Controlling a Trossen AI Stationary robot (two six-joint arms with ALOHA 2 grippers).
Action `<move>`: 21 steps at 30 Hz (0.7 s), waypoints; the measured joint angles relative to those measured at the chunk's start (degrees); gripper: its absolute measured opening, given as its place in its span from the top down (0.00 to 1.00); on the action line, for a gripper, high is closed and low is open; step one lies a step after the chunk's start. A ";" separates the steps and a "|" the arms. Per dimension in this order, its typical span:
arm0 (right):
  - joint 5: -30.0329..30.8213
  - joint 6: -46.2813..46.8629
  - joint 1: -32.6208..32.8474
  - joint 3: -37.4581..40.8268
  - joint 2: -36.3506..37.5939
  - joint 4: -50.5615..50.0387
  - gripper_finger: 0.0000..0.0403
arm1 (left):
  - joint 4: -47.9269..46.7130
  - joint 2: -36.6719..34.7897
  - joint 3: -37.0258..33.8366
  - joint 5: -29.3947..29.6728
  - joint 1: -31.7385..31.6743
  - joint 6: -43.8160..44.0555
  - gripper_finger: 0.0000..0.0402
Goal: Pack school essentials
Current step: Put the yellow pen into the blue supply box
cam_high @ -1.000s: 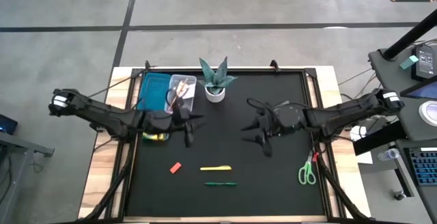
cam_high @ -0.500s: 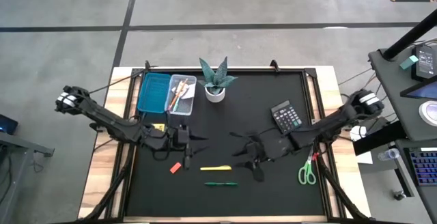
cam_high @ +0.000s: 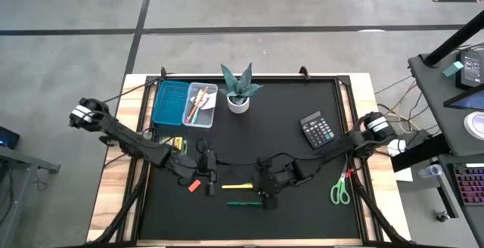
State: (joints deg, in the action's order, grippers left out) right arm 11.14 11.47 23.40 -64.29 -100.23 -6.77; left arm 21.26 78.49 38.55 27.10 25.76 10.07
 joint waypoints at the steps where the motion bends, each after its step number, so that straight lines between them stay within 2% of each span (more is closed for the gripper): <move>1: 0.00 -0.20 0.00 -0.68 -0.95 -0.60 0.59 | 0.00 0.75 -0.04 -0.26 0.00 0.01 0.71; 4: 0.02 -1.01 0.13 -1.82 -2.53 -1.57 0.59 | -2.38 2.89 1.09 -2.89 -0.68 0.02 0.71; 8: 0.01 -0.99 0.27 -1.77 -2.97 -1.50 0.59 | -13.34 5.81 5.69 -8.58 -1.73 0.13 0.71; 11: 0.08 -1.03 0.60 -1.08 -2.84 -1.55 0.59 | -21.97 7.99 9.25 -10.37 -1.81 0.74 0.71; 14: 0.94 -1.44 1.39 0.02 -1.90 -1.64 0.59 | -27.92 9.64 11.43 -12.22 -1.81 5.21 0.71; 17: 2.40 -1.12 2.41 1.96 0.20 -1.65 0.59 | -28.75 11.68 11.72 -13.74 -1.81 11.66 0.71; 21: 6.96 -0.06 3.60 4.14 2.66 -1.36 0.59 | -24.49 15.16 12.01 -13.35 -1.84 11.76 0.71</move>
State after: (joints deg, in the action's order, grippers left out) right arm 18.10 11.41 27.00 -60.14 -97.57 -8.13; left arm -3.23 93.66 50.55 13.74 23.92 21.83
